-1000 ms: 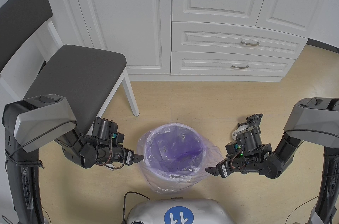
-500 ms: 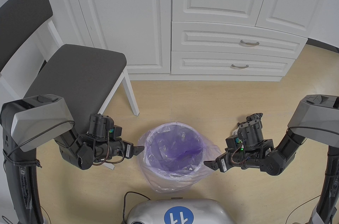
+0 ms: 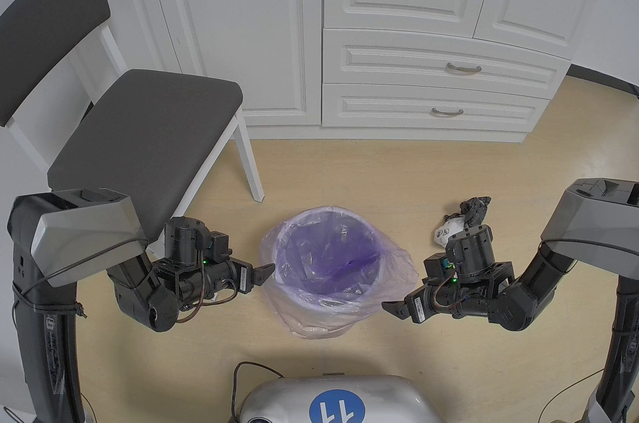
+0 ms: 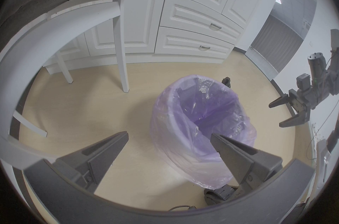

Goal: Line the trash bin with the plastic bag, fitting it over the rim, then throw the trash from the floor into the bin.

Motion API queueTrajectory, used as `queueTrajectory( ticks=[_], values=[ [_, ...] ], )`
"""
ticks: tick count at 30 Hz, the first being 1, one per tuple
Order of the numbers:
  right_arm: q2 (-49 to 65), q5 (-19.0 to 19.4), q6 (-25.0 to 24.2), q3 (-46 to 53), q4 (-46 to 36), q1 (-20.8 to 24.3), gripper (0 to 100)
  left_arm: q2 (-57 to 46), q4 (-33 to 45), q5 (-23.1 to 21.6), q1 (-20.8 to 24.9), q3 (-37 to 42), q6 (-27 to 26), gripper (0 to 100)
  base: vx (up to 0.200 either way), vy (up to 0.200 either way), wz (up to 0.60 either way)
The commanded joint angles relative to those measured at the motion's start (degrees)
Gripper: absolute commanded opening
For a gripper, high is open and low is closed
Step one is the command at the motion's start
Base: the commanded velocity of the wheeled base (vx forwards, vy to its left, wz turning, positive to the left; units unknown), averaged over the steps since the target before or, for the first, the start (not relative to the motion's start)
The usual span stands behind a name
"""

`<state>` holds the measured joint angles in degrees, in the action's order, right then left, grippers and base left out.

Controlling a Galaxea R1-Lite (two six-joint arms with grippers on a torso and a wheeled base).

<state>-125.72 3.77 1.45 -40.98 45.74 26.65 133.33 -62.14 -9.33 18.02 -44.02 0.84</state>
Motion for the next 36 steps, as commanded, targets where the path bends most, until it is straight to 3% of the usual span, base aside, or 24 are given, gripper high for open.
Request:
queueTrajectory(
  ticks=[1, 6, 11, 18, 24, 36],
  values=[
    [-0.75, -0.25, -2.07, -1.29, 0.05, 0.77, 100, 3.17, -1.67, 0.27, 0.70, 0.78, -0.05, 100, 0.000, 0.000, 0.00],
    [-3.13, -0.87, -4.53, -2.87, 2.95, 1.21, 100, 4.66, -0.71, 0.27, 1.05, -0.89, 0.04, 100, 0.000, 0.000, 0.00],
    [-5.94, -5.35, -6.90, -4.63, 6.82, 1.92, 100, 6.07, 2.11, 0.54, 1.67, -4.06, 1.71, 100, 0.000, 0.000, 0.00],
    [-6.91, -5.52, -6.90, -5.07, 6.64, 2.18, 100, 5.28, 5.45, 0.89, 1.76, -4.50, 2.94, 100, 0.000, 0.000, 0.00],
    [-7.17, -5.52, -6.81, -4.89, 6.12, 2.18, 100, 2.11, 14.32, 2.12, 1.76, -4.32, 2.59, 100, 0.000, 0.000, 0.00],
    [-8.66, -5.52, -6.81, -5.16, 6.38, 2.18, 100, 2.90, 15.99, 1.77, 1.76, -4.58, 2.59, 100, 0.000, 0.000, 0.00]
  ],
)
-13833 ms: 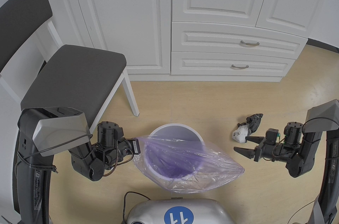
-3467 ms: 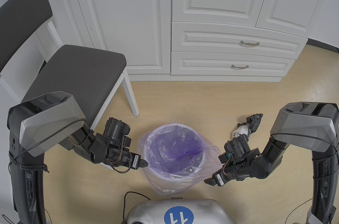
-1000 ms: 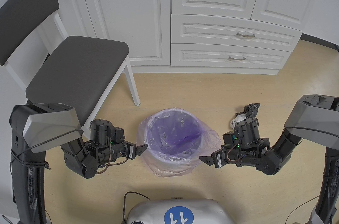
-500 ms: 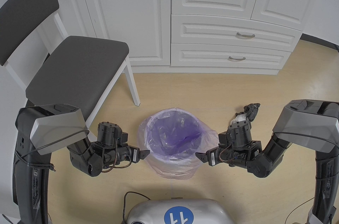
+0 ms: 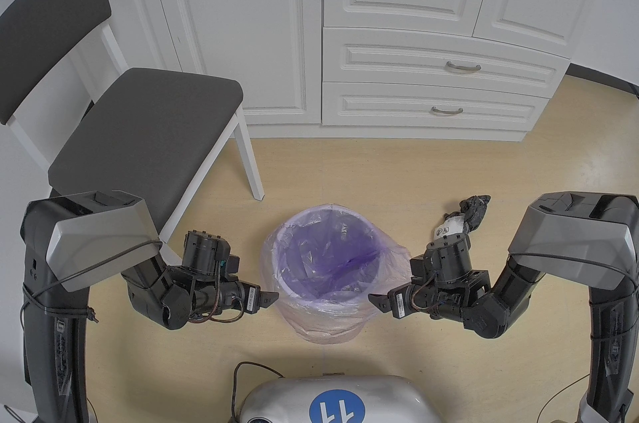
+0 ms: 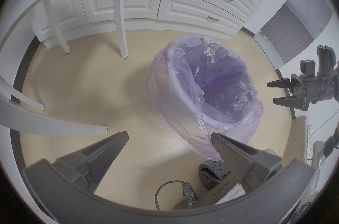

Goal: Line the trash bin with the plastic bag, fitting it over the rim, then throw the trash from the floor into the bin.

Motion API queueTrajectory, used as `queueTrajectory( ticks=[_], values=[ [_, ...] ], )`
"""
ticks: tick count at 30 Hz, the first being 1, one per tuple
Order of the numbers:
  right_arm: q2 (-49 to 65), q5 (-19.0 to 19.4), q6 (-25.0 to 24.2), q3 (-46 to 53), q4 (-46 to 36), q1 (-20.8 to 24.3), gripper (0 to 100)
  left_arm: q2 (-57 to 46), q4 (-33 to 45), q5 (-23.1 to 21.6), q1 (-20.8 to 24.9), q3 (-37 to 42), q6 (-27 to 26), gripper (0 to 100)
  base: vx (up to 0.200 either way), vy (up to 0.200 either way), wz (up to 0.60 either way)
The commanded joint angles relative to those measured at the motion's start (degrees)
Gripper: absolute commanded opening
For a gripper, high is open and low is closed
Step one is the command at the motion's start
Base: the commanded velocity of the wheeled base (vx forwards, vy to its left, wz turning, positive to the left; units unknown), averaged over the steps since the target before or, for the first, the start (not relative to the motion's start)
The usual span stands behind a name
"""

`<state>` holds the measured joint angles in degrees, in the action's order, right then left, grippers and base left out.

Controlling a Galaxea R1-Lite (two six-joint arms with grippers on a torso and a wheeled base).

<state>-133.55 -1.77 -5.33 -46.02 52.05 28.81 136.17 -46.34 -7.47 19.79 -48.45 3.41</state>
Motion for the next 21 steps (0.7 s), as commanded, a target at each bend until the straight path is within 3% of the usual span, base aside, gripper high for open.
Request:
queueTrajectory(
  ticks=[1, 21],
  values=[
    [-1.01, 0.01, -0.03, -0.12, 0.24, -0.07, 100, 0.41, 1.34, -0.09, -0.10, -0.60, 0.01, 100, 0.000, 0.000, 0.00],
    [-0.75, 0.01, 0.41, -1.44, -0.11, -3.32, 100, 6.48, 7.23, 1.23, -1.15, -8.33, 0.72, 100, 0.000, 0.000, 0.00]
  ],
)
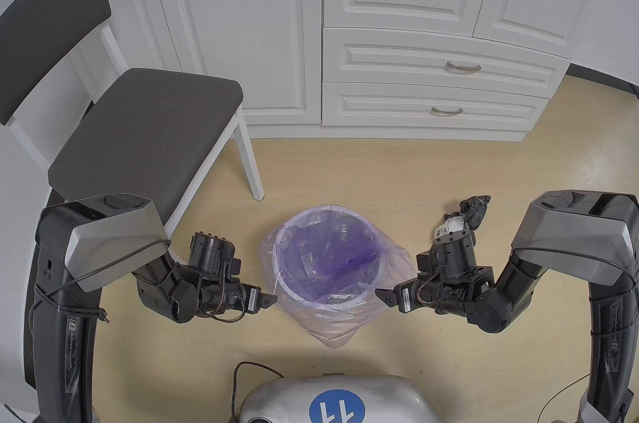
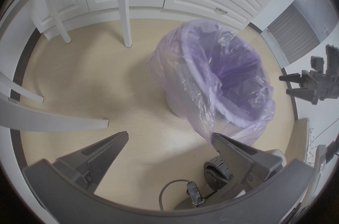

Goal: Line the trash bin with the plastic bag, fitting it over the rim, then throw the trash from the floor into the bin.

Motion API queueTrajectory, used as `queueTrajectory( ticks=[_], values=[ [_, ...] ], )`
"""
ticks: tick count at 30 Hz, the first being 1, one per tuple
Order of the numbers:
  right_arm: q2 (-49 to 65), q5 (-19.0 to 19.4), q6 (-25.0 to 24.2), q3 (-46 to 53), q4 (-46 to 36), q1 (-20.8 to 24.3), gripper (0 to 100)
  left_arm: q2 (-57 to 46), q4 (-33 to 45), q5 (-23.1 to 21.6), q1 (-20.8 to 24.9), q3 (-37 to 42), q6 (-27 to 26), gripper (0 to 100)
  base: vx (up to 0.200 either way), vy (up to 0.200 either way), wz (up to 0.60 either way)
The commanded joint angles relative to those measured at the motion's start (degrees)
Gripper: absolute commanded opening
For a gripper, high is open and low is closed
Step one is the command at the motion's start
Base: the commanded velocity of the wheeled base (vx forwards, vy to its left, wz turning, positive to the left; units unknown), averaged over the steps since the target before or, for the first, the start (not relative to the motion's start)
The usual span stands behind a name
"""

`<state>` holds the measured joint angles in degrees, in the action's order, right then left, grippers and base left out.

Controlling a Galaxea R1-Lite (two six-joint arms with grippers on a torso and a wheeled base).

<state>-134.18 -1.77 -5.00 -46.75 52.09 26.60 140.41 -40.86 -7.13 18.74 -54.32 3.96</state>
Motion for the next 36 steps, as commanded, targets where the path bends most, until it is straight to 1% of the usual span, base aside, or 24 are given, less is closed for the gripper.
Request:
queueTrajectory(
  ticks=[1, 8, 12, 16, 18, 23, 27, 29, 32, 36],
  values=[
    [-0.12, 0.01, 0.08, -0.97, -0.15, -1.38, 100, 2.32, 2.28, 1.15, -0.10, -2.81, 0.17, 100, 0.000, 0.000, 0.00],
    [0.68, 0.01, 0.08, -1.94, -0.15, -2.52, 100, 2.50, 2.72, 1.24, -0.10, -3.25, 0.26, 100, 0.000, 0.000, 0.00],
    [0.59, -0.08, 0.25, -2.64, -0.23, -4.01, 100, 2.41, 2.19, 1.15, -0.10, -3.07, 0.26, 100, 0.000, 0.000, 0.00],
    [-0.38, 0.01, 4.12, -2.91, -0.41, -6.39, 100, 2.59, 1.84, 1.24, -0.10, -2.98, 0.26, 100, 0.000, 0.000, 0.00],
    [-0.82, 0.01, 5.17, -2.91, -0.59, -7.26, 100, 2.32, 1.75, 1.33, -0.02, -2.81, 0.08, 100, 0.000, 0.000, 0.00],
    [-0.64, 0.10, 7.90, -3.00, -5.07, -8.49, 100, 2.41, 1.66, 1.42, 0.16, -2.81, -0.01, 100, 0.000, 0.000, 0.00],
    [-2.05, 0.45, 8.25, -4.31, -5.42, -8.23, 100, 2.50, 1.14, 1.42, 0.16, -2.90, 0.08, 100, 0.000, 0.000, 0.00],
    [-4.25, 0.10, 7.99, -5.81, -4.81, -7.88, 100, 2.50, -1.32, 1.42, 0.16, -2.46, 0.08, 100, 0.000, 0.000, 0.00],
    [-5.48, 0.27, 7.90, -7.48, -5.42, -7.79, 100, 1.97, -2.91, 1.42, -0.10, -1.40, 0.08, 100, 0.000, 0.000, 0.00],
    [-8.90, 0.36, 7.99, -11.43, -5.86, -7.62, 100, 1.97, -2.99, 1.42, -0.10, -1.40, 0.08, 100, 0.000, 0.000, 0.00]
  ],
)
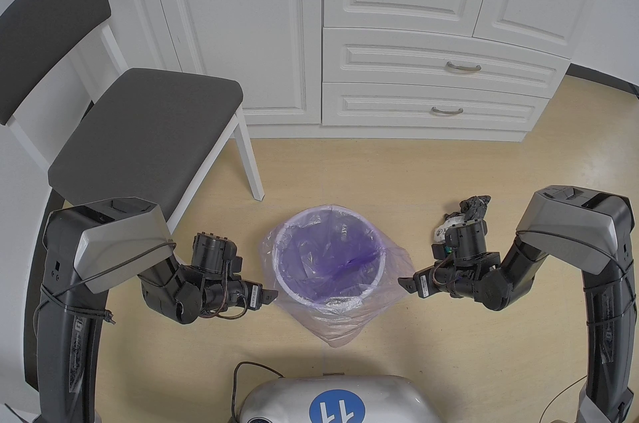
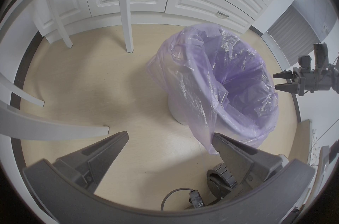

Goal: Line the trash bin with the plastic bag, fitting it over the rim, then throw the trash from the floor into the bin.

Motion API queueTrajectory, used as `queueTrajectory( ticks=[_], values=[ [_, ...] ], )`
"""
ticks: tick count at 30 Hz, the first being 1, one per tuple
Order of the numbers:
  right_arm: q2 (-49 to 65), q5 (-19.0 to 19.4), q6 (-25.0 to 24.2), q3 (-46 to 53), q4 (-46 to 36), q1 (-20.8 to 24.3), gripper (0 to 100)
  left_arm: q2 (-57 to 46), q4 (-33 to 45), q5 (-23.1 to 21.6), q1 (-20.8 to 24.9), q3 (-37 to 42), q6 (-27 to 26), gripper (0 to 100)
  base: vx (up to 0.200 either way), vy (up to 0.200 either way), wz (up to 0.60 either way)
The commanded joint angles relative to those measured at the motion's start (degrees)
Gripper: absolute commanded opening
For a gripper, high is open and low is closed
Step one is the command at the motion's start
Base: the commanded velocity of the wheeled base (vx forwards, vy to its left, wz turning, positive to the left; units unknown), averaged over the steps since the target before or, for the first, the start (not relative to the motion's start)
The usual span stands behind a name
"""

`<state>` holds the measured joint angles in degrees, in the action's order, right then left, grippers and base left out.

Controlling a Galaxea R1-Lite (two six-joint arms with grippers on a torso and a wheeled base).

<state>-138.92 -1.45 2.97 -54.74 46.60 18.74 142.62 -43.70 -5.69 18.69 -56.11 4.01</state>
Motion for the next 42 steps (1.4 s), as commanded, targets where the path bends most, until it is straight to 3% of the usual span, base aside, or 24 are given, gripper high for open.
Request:
queueTrajectory(
  ticks=[1, 5, 10, 14, 19, 28, 35, 42],
  values=[
    [-5.30, 0.04, 0.01, -5.21, -1.08, 0.25, 100, -0.23, -0.15, -0.02, -0.06, 0.39, 0.12, 100, 0.000, 0.000, 0.00],
    [-7.50, 0.40, 0.54, -8.37, -3.63, -0.54, 100, -0.23, -0.15, -0.02, -0.06, 0.30, 0.12, 100, 0.000, 0.000, 0.00],
    [-10.31, 1.98, 0.54, -19.44, -11.10, -2.39, 100, -0.23, -0.86, 0.16, -0.06, 0.48, 0.12, 100, 0.000, 0.000, 0.00],
    [-13.48, 3.30, 0.54, -31.84, -21.82, -2.74, 100, -0.23, -2.35, 2.44, -0.32, 0.83, 0.21, 100, 0.000, 0.000, 0.00],
    [-21.48, 2.77, 3.62, -44.05, -24.54, -3.97, 100, -0.32, -4.37, 3.06, -0.23, 2.24, 0.38, 100, 0.000, 0.000, 0.00],
    [-27.45, 3.56, 3.53, -57.68, -36.59, -4.15, 100, -0.23, -4.37, 2.97, -0.23, 2.15, 0.38, 100, 0.000, 0.000, 0.00],
    [-29.47, 4.97, 2.30, -59.86, -42.83, -4.15, 100, -0.15, -4.11, 2.97, -0.23, 1.80, 0.38, 100, 0.000, 0.000, 0.00],
    [-29.12, 6.37, -0.78, -59.86, -43.00, -4.32, 100, -0.94, -4.55, 3.67, -0.49, 2.50, 0.38, 100, 0.000, 0.000, 0.00]
  ],
)
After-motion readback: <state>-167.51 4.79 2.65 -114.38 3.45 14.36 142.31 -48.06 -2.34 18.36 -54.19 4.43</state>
